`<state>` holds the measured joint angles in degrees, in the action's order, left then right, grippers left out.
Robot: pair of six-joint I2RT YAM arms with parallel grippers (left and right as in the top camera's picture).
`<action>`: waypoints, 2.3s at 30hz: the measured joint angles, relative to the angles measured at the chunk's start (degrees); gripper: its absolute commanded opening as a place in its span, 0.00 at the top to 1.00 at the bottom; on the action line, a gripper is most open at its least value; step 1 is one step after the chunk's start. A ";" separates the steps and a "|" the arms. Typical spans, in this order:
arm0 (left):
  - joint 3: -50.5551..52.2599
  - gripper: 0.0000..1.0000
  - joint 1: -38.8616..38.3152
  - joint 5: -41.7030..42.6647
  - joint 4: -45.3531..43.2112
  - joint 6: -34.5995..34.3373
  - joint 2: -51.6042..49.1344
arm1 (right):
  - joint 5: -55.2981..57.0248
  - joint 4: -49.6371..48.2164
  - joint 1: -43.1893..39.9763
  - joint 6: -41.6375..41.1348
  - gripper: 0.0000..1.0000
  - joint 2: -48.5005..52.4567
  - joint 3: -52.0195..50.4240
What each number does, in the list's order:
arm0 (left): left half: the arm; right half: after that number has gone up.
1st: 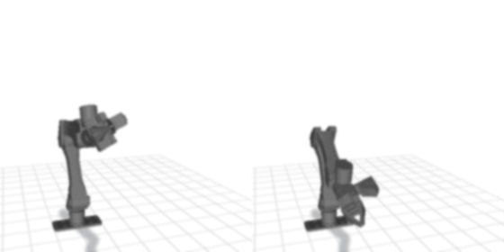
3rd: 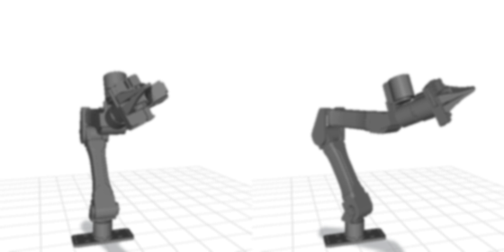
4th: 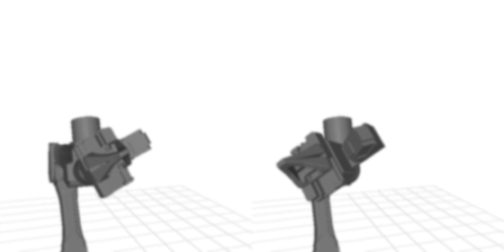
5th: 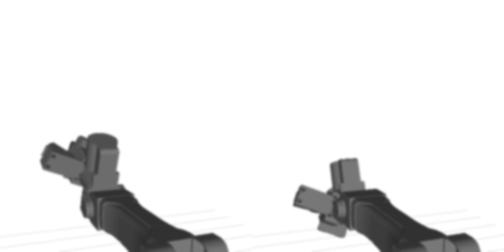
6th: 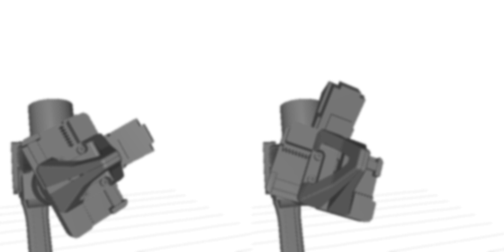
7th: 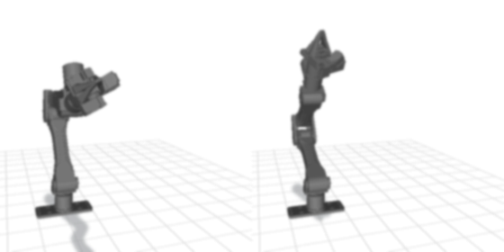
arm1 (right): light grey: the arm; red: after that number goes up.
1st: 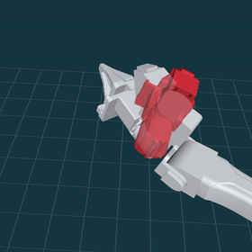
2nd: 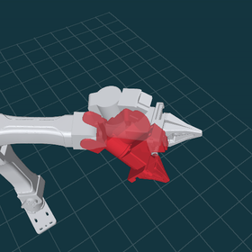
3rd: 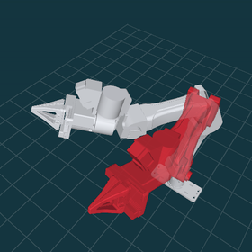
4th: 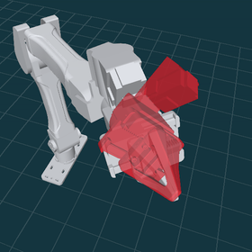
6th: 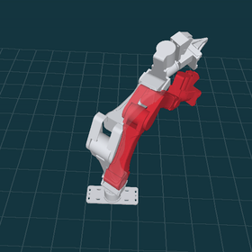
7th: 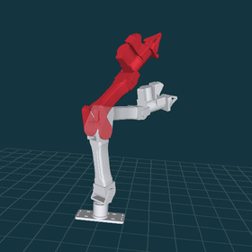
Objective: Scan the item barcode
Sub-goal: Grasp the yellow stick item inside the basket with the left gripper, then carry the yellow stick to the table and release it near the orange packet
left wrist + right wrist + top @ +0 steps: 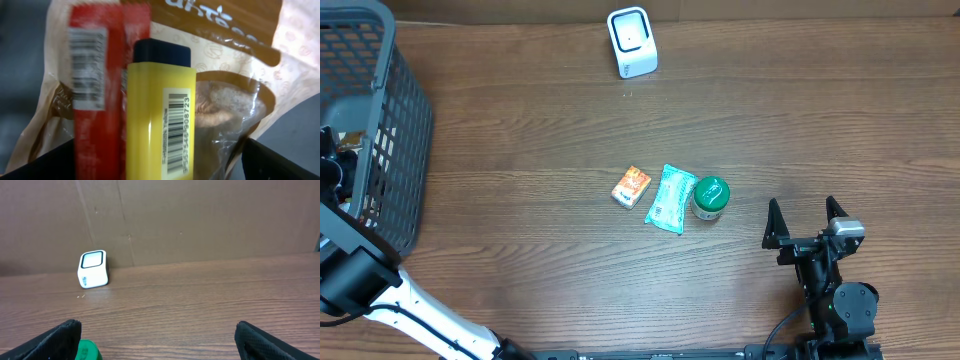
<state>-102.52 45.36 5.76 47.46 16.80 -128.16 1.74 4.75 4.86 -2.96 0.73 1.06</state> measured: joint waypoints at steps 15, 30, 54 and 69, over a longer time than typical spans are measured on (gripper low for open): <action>0.46 0.96 0.04 1.90 -0.74 -0.79 0.55 | -0.02 0.02 0.00 -0.02 0.00 0.00 0.00; -8.24 0.96 -0.17 3.23 5.35 -7.10 1.51 | -0.02 0.02 0.00 0.00 0.00 0.00 0.00; -14.19 0.96 -5.22 0.26 11.02 -10.93 17.29 | 0.00 0.04 0.02 0.00 0.00 0.00 0.00; -14.64 0.96 -19.71 0.87 17.81 -22.43 39.41 | -0.02 0.04 0.00 0.00 0.00 0.00 0.00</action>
<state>-117.16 25.65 6.63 65.28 -5.63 -88.75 1.72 4.80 4.86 -2.96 0.73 1.06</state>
